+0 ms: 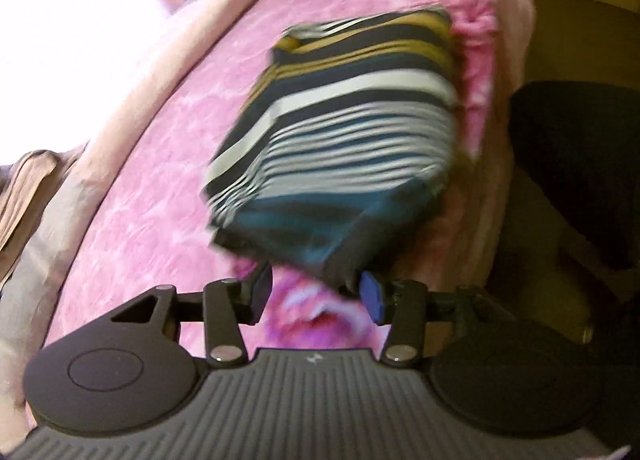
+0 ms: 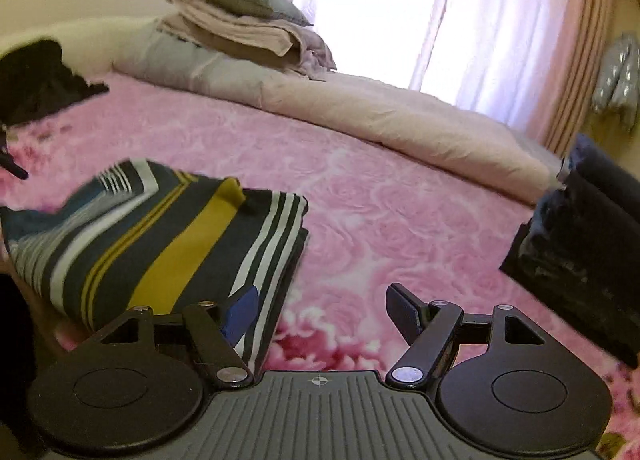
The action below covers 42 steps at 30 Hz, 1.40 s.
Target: Fold clothes
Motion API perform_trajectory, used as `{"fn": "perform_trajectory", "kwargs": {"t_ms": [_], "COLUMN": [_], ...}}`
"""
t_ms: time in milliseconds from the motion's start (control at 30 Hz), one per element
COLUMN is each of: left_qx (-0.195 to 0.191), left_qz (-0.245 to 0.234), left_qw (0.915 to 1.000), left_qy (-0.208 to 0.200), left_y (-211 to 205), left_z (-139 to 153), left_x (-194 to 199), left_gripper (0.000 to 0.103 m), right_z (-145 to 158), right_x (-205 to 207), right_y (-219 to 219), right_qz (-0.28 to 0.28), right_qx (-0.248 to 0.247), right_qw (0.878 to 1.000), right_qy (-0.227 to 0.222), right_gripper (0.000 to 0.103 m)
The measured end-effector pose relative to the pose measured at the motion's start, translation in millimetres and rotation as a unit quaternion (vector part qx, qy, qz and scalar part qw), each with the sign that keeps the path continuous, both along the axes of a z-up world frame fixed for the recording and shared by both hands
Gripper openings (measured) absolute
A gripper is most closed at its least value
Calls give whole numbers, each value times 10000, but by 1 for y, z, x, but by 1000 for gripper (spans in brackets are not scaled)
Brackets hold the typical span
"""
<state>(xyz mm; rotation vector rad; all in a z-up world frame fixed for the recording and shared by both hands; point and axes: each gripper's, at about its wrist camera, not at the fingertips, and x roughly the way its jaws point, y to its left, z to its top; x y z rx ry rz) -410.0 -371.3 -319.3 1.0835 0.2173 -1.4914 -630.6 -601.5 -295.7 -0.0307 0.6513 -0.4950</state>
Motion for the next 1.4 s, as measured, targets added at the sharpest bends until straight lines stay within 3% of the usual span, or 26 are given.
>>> {"fn": "perform_trajectory", "kwargs": {"t_ms": [100,233,300,367,467,533,700,867,967,1033,1067,1200,1400], "left_qx": [22,116,534,940,1146,977,38,-354,-224,-88,-46,81,-24], "left_qz": [52,-2,-428,-658,-285,165,968,736,566,556,583,753,934], "left_qw": [9999,9994,9970,9933,9919,9941,9952,9908,9889,9885,9887,9879,9844], "left_qy": [119,311,358,97,-475,-437,145,1078,1356,1405,1378,1352,1488], "left_y": [-6,-14,-13,-8,0,0,-31,-94,-129,-144,-146,-151,-149], "left_z": [5,11,10,4,-3,3,24,25,10,-1,-6,-24,-28], "left_x": [10,21,21,23,39,56,80,79,74,73,73,75,78], "left_gripper": [61,58,53,52,52,52,54,54,53,48,42,42,43], "right_z": [0,-3,-2,-2,-5,-9,-20,-31,-41,-49,-53,-48,-72], "right_x": [4,26,40,54,69,77,96,102,107,110,111,103,113], "right_y": [-8,-21,-27,-33,-45,-56,-83,-107,-123,-131,-135,-143,-144], "right_qz": [-19,110,200,307,322,286,163,-24,-189,-238,-269,-405,-525], "right_qx": [127,649,771,762,874,1133,1797,2514,3008,3287,3454,3149,3189], "right_qw": [9999,9971,9958,9955,9943,9910,9792,9617,9456,9355,9291,9372,9414], "right_qy": [-72,-378,-454,-462,-524,-648,-925,-1095,-1225,-1271,-1294,-1443,-967], "right_gripper": [74,74,74,74,74,74,74,74,73,39,14,11,11]}}
